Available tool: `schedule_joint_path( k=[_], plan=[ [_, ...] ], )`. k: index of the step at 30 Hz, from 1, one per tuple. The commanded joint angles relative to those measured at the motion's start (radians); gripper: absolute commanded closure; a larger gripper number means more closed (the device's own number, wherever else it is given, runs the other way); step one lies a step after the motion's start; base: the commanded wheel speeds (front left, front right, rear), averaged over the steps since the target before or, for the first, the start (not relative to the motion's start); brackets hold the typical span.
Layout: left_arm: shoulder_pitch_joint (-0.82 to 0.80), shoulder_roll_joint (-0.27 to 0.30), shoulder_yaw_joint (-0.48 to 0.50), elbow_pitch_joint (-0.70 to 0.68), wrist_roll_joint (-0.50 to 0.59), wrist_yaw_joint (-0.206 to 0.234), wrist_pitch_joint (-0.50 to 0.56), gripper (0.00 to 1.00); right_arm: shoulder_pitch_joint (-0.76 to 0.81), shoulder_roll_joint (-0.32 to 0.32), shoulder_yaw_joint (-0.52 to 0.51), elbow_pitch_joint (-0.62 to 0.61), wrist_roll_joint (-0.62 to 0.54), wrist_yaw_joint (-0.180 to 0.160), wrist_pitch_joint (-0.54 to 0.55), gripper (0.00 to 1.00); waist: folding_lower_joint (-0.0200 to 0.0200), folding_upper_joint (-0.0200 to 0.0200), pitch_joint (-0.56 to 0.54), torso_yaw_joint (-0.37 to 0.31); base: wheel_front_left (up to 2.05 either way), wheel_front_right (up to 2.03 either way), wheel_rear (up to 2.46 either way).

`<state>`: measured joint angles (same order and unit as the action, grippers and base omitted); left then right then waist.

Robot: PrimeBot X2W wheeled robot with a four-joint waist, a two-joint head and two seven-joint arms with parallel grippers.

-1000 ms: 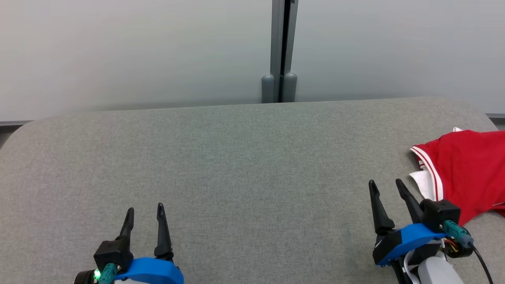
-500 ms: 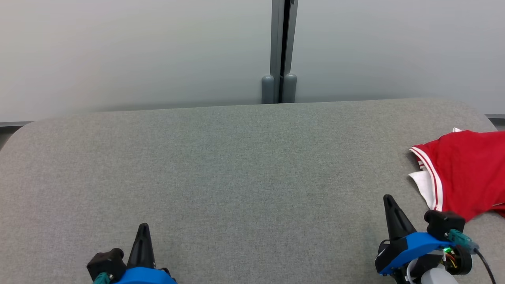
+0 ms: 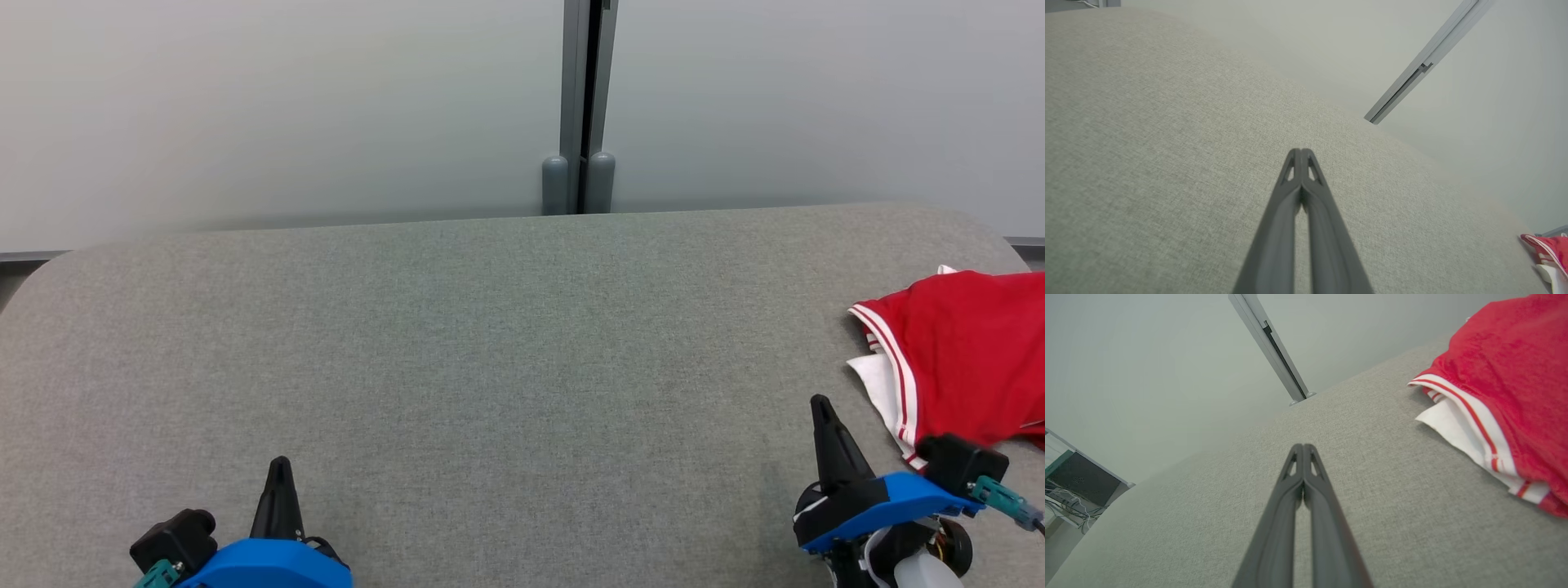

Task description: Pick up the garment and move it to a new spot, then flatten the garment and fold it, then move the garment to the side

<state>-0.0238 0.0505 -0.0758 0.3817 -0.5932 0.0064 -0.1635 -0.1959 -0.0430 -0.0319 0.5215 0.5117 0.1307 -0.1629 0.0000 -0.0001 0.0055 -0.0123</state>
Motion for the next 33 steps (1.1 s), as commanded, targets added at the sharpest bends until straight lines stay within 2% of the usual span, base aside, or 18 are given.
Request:
schedule_joint_path(
  k=[1, 33],
  plan=[
    [-0.03, 0.0, 0.011, -0.022, -0.034, -0.009, 0.008, 1.0, -0.002, -0.005, -0.004, -0.028, 0.04, 0.0, 0.009, 1.0, 0.0, 0.0, 0.0, 0.0, 0.0, 0.0, 0.0],
    [-0.059, 0.0, 0.087, -0.072, -0.445, -0.063, 0.121, 1.0, 0.036, -0.007, -0.037, -0.135, 0.483, 0.0, 0.121, 1.0, 0.0, 0.0, -0.001, 0.004, 0.0, 0.0, 0.0]
  ],
)
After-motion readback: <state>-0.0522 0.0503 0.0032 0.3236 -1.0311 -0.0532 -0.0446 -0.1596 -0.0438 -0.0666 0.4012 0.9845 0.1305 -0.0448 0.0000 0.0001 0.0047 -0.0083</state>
